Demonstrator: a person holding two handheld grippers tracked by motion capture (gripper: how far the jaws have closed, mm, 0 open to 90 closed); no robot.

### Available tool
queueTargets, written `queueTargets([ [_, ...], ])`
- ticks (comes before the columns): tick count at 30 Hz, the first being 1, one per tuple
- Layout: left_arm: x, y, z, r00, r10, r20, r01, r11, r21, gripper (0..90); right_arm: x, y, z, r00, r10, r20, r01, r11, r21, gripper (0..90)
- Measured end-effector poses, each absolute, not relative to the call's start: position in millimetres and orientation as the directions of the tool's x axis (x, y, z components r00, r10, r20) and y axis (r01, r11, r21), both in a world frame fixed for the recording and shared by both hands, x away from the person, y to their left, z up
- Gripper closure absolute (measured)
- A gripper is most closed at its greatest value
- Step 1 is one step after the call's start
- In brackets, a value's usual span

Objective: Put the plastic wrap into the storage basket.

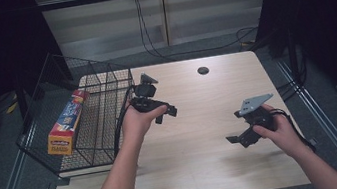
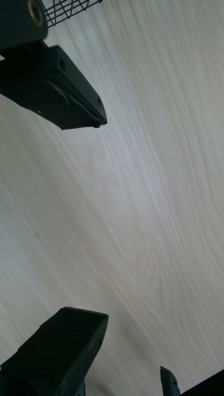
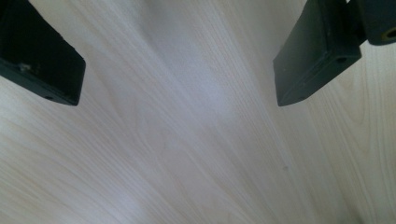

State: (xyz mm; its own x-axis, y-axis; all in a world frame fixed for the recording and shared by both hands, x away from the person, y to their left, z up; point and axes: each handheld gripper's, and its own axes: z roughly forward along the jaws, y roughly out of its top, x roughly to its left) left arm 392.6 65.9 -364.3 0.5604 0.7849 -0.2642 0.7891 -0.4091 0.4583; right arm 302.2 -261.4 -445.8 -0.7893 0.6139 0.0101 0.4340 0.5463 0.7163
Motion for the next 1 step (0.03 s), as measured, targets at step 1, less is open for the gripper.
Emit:
queueTargets([
  [1,392.2,65.4,-364.5,0.561,0.784,-0.264,0.788,-0.409,0.46,5.7,302.2,-261.5,-445.8,-0.789,0.614,0.013,0.434,0.544,0.718,2.1],
])
